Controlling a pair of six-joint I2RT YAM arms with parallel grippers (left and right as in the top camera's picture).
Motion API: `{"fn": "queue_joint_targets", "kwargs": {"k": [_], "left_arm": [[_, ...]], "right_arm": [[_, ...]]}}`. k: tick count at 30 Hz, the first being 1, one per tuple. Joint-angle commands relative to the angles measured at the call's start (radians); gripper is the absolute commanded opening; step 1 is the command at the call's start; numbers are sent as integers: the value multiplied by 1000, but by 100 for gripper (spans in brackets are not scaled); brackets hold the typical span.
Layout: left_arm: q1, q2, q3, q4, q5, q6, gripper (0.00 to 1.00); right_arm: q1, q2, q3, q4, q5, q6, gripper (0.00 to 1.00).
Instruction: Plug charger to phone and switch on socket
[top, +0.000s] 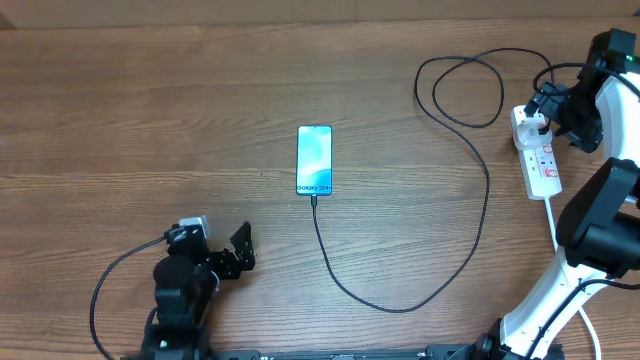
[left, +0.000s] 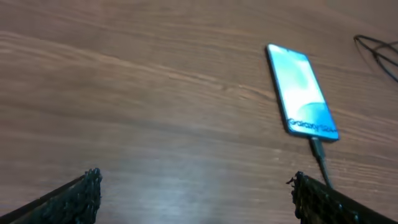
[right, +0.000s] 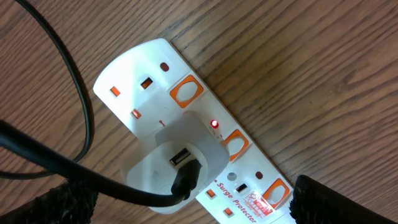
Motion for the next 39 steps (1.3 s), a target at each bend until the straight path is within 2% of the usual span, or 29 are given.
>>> {"fn": "queue_joint_targets", "kwargs": {"k": [1, 9, 12, 16, 39], "left_arm": [[-1, -211, -4, -80, -99, 36, 100], [-1, -404, -4, -81, -106, 186, 100], [-1, -413, -4, -80, -105, 188, 100], [-1, -509, -4, -77, -105, 188, 100], [0, -502, -4, -79, -106, 188, 100]], "right_arm": [[-2, -21, 14, 1, -6, -4, 100], [-2, -21, 14, 1, -6, -4, 100], [-2, -21, 14, 2, -6, -4, 100], [-2, -21, 14, 2, -6, -4, 100], [-2, -14, 14, 2, -6, -4, 100]]}}
